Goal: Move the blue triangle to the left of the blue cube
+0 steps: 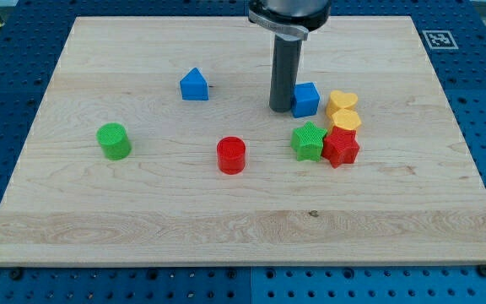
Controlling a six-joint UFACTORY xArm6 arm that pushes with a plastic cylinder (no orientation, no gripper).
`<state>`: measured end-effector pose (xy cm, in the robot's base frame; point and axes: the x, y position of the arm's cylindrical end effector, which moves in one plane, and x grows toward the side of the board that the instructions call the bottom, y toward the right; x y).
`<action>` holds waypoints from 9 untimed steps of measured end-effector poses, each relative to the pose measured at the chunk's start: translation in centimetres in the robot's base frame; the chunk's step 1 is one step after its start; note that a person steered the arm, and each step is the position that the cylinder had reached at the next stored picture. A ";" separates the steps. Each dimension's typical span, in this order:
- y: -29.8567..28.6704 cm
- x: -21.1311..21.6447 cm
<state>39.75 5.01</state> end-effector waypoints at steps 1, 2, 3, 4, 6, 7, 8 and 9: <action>-0.1 -0.2; -2.3 -1.0; -3.7 -3.0; -4.6 -3.0; -5.4 1.4; -7.1 1.9; -10.8 1.9; -14.3 1.9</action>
<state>41.69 -9.32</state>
